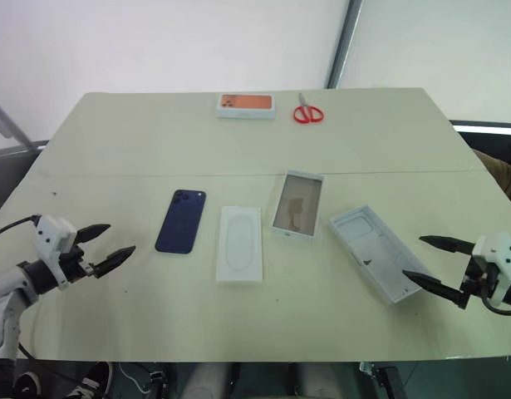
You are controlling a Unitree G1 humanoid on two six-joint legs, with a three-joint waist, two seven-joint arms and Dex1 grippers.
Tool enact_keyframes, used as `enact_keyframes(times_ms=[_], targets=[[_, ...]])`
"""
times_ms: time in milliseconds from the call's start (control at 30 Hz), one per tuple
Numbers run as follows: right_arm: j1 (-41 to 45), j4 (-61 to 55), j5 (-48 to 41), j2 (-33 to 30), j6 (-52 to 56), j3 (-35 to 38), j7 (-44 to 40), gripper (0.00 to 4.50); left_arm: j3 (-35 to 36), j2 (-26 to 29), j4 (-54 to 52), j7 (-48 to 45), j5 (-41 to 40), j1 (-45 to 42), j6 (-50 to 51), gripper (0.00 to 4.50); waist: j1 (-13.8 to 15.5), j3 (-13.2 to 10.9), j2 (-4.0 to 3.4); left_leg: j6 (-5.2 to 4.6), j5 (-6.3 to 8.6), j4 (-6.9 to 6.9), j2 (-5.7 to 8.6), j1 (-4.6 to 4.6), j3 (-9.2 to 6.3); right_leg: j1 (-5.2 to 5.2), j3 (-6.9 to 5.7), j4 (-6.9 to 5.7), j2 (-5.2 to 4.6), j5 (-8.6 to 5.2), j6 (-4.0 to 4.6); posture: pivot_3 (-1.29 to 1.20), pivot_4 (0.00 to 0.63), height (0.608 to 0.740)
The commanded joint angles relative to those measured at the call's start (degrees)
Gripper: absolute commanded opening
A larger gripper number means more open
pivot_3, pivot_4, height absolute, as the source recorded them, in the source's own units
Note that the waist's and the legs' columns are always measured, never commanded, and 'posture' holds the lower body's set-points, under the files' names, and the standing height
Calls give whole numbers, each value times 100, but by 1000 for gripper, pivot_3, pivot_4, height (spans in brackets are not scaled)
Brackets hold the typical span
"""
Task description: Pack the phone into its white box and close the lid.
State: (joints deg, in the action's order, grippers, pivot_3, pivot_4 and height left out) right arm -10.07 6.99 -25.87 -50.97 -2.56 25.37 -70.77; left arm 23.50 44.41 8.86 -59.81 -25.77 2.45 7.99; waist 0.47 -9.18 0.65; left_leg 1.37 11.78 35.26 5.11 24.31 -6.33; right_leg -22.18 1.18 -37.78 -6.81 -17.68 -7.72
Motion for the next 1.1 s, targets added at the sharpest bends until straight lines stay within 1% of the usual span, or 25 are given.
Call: enact_keyframes(times_ms=[33, 200, 333, 367, 433, 467, 567, 600, 667, 733, 867, 933, 1033, 1100], targets=[[39, -52, 7, -27, -184, 181, 34, 4478, 87, 11, -161, -36, -102, 24, -20, 4500, 0, 0, 0, 0, 0, 0, 0, 0, 0, 0, 0, 0, 0, 0, 0, 0, 150, 740], [224, -244, 88, 79, -155, 12, 302, 4478, -25, -27, -388, 27, -265, -104, 364, 4500, 5, 0, 0, 0, 0, 0, 0, 0, 0, 0, 0, 0, 0, 0, 0, 0, 150, 740], [395, -439, 160, 112, -55, -133, 505, 4478, -120, -37, -798, 193, -514, -184, 1058, 4500, 3, 0, 0, 0, 0, 0, 0, 0, 0, 0, 0, 0, 1, 0, 0, 0, 150, 740], [433, -620, 135, 100, 31, -216, 513, 4478, -213, -67, -1042, 276, -574, -185, 1267, 4500, 3, 0, 0, 0, 0, 0, 0, 0, 0, 0, 0, 0, 1, 0, 0, 0, 150, 740], [603, -1009, 80, 55, 229, -444, 521, 4478, -410, -152, -1671, 622, -1050, -243, 2254, 4500, 2, 0, 0, 0, 0, 1, 0, 1, 0, -1, 0, 0, 1, 0, -1, 0, 150, 740], [730, -1167, 136, 54, 250, -583, 564, 4478, -554, -176, -1952, 754, -1161, -242, 2618, 4500, 1, 0, 0, 0, 0, 2, 0, 1, 0, -1, 1, -1, 1, 0, -1, 0, 150, 740], [1150, -1596, 227, 118, 560, -1076, 744, 4478, -911, -333, -2523, 1043, -1442, -244, 3326, 4500, -10, 0, 0, 0, 0, 4, 0, 1, -1, -1, 1, -2, 3, 1, -1, 0, 150, 740], [1320, -1772, 230, 156, 687, -1291, 784, 4478, -955, -475, -2638, 1196, -1671, -314, 3603, 4500, -18, 0, 0, 0, 0, 2, 0, 1, -1, -3, 1, -2, 3, 1, -1, 0, 150, 740], [1594, -2049, 254, 224, 949, -1621, 898, 4478, -980, -694, -2757, 1437, -2028, -434, 4036, 4500, -22, 0, 1, 0, 0, 0, -1, 2, -1, -5, 1, -2, 4, 0, -1, 0, 150, 740], [1832, -2187, 326, 295, 1025, -1875, 928, 4478, -930, -943, -2732, 1754, -2579, -654, 4655, 4500, -19, 0, 0, 1, -1, 1, -3, 2, -4, -5, -1, -2, 5, 0, -1, 0, 150, 740], [2088, -2139, 523, 371, 928, -2129, 940, 4478, -1073, -1014, -2673, 1942, -2889, -854, 5232, 4500, 18, -1, 2, 0, -1, 8, 6, 4, -4, -2, -3, -3, 6, 1, -2, 0, 150, 740], [2138, -2073, 562, 374, 899, -2178, 904, 4478, -1012, -1099, -2534, 2085, -3217, -949, 5625, 4500, 20, -1, 2, 0, -1, 8, 6, 4, -3, -1, -3, -3, 6, 1, -2, 0, 150, 740], [2155, -2074, 594, 434, 880, -2267, 903, 4478, -891, -1429, -2334, 2499, -3525, -1099, 5902, 4500, 15, -1, 2, 0, -1, 8, 5, 4, -5, -1, -3, -3, 6, 1, -2, 0, 150, 740], [2201, -2069, 644, 498, 838, -2320, 941, 4478, -931, -1559, -2244, 2727, -3484, -1125, 5963, 4500, 9, -1, 2, 0, -1, 10, 5, 4, -4, -1, -3, -4, 6, 1, -2, 0, 150, 740]])
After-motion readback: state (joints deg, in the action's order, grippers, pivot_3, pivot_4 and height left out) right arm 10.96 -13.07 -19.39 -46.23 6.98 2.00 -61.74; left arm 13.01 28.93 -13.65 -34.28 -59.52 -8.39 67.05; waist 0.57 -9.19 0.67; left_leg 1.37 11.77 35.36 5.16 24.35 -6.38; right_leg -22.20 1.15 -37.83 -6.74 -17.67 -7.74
